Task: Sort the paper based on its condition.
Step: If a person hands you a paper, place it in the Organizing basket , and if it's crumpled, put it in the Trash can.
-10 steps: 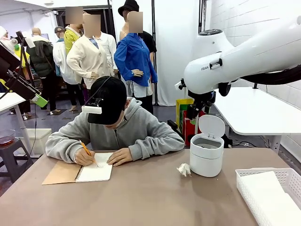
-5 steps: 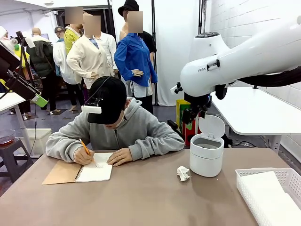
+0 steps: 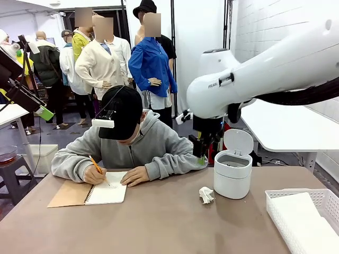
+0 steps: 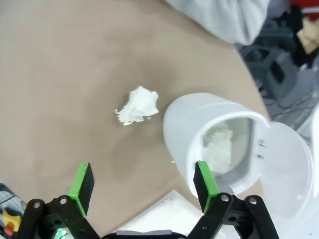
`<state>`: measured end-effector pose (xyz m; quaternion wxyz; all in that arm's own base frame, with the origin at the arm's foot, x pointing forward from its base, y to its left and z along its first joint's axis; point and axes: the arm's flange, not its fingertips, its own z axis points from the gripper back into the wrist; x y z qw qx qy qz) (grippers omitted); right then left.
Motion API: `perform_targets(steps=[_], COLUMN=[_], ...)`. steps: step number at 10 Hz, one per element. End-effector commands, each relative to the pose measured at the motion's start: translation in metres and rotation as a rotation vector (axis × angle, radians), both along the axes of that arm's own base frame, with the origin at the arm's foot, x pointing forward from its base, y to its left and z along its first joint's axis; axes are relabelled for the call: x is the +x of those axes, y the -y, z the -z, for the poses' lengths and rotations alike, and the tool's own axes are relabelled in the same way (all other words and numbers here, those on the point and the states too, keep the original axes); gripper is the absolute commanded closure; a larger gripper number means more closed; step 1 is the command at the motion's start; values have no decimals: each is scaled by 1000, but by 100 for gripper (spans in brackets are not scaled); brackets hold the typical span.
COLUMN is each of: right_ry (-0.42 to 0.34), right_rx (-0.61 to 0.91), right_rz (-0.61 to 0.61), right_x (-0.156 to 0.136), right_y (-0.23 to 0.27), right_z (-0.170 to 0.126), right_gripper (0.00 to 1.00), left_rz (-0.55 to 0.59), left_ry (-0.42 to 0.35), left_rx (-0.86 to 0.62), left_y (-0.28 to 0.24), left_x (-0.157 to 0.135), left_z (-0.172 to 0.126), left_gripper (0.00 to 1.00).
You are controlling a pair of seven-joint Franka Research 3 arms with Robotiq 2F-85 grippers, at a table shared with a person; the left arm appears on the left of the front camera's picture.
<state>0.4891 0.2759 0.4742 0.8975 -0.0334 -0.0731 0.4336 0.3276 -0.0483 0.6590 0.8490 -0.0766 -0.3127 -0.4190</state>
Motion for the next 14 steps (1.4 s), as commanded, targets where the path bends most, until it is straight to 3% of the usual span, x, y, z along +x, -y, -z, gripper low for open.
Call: perform_targets(steps=[1, 4, 10, 14], right_ry=[-42, -141, -208, -222], right_rx=[-57, -97, -138, -144], right_rz=[-87, -112, -137, -137], right_x=[0, 14, 51, 49], right_y=[-13, -25, -27, -27], right_z=[25, 69, 137, 160], right_gripper=[0, 0, 0, 0], left_rz=[-1, -1, -1, -1], left_ry=[0, 0, 0, 0], left_rx=[1, 1, 1, 1], left_y=[0, 0, 0, 0], left_x=[0, 0, 0, 0], left_z=[0, 0, 0, 0], left_gripper=[0, 0, 0, 0])
